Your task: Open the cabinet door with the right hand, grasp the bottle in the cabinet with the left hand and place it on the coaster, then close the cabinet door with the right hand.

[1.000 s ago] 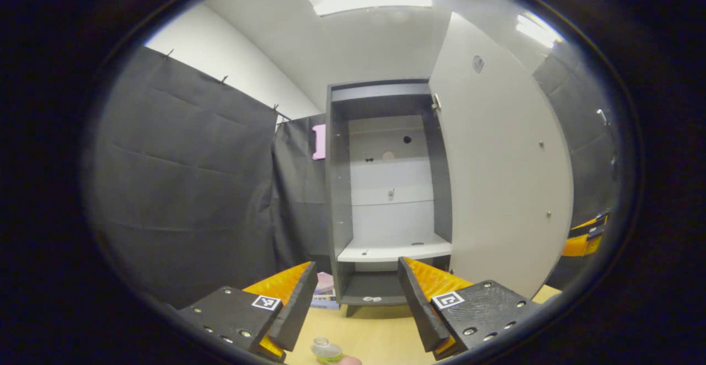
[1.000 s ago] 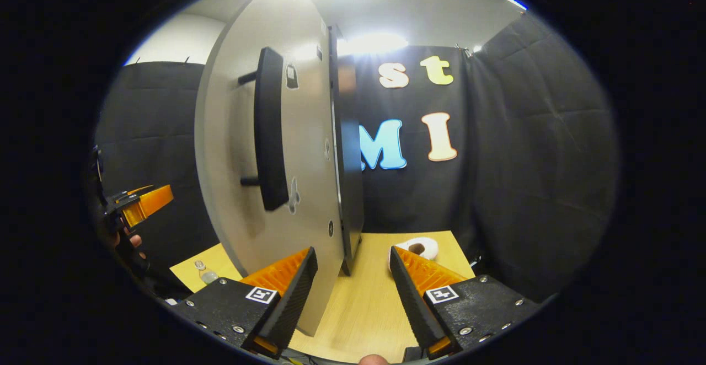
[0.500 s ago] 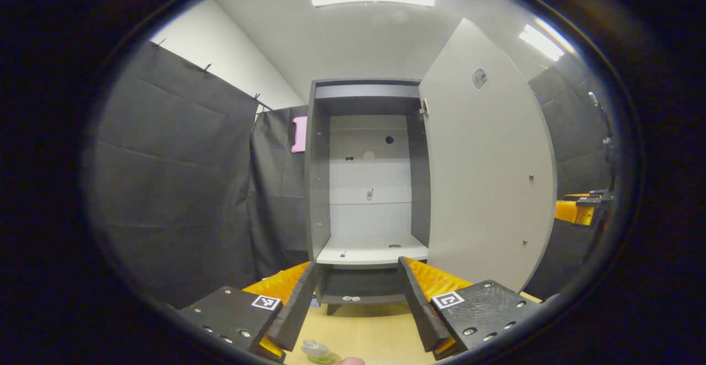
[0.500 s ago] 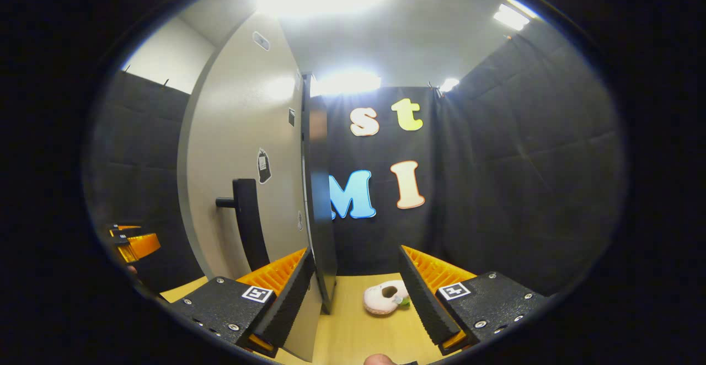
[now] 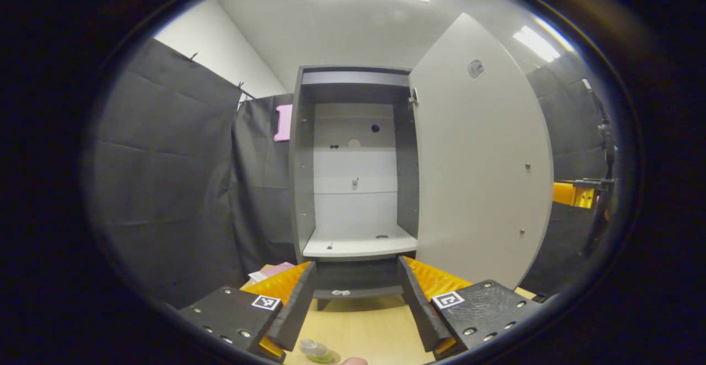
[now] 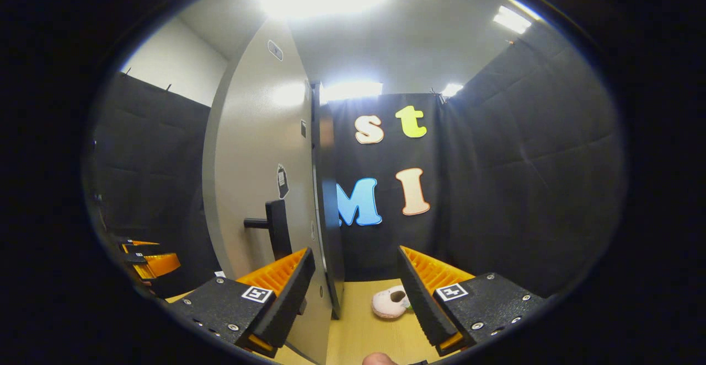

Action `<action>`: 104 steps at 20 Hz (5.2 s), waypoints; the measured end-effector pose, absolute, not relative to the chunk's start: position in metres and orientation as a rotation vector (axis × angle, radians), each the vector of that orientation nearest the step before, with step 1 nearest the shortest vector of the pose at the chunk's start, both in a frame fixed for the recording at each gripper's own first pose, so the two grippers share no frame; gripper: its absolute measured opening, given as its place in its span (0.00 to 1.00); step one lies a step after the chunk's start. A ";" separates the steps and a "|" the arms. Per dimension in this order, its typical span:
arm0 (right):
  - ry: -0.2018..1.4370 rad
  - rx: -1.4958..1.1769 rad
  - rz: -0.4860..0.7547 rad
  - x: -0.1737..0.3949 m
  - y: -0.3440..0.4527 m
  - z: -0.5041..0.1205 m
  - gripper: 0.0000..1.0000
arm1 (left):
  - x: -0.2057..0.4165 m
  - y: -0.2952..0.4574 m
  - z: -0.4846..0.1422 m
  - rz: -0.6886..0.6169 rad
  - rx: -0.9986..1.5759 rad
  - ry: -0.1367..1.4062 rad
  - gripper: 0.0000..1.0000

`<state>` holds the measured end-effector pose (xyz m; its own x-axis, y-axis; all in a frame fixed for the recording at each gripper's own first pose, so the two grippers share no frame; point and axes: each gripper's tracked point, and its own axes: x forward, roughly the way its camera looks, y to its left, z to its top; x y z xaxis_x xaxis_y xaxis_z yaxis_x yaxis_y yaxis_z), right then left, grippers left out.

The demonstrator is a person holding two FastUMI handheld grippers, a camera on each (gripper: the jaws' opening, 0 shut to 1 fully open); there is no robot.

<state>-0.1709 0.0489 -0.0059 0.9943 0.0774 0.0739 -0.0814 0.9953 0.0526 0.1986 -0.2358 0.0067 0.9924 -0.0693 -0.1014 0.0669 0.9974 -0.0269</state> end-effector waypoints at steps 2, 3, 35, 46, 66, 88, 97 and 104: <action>-0.080 0.028 0.067 -0.173 0.049 -0.005 0.92 | 0.198 -0.237 0.006 -0.078 -0.033 0.111 0.84; -0.083 0.015 0.056 -0.173 0.049 -0.006 0.92 | 0.198 -0.237 0.006 -0.085 -0.038 0.111 0.84; -0.111 0.112 0.060 -0.146 0.263 -0.016 0.92 | 0.195 -0.195 -0.006 -0.120 -0.044 0.141 0.84; -0.009 0.046 0.127 -0.128 0.278 -0.046 0.92 | 0.210 -0.211 0.018 -0.101 -0.042 0.060 0.88; 0.030 0.009 0.135 -0.110 0.243 -0.058 0.90 | 0.219 -0.207 0.008 -0.037 0.029 0.114 0.88; 0.015 -0.032 0.164 -0.105 0.244 -0.058 0.92 | 0.223 -0.208 0.007 -0.035 0.029 0.109 0.88; -0.006 -0.030 0.148 -0.110 0.238 -0.048 0.93 | 0.225 -0.203 0.010 -0.017 0.035 0.097 0.83; -0.039 -0.082 0.148 -0.113 0.238 -0.039 0.93 | 0.224 -0.203 0.013 -0.011 0.024 0.086 0.88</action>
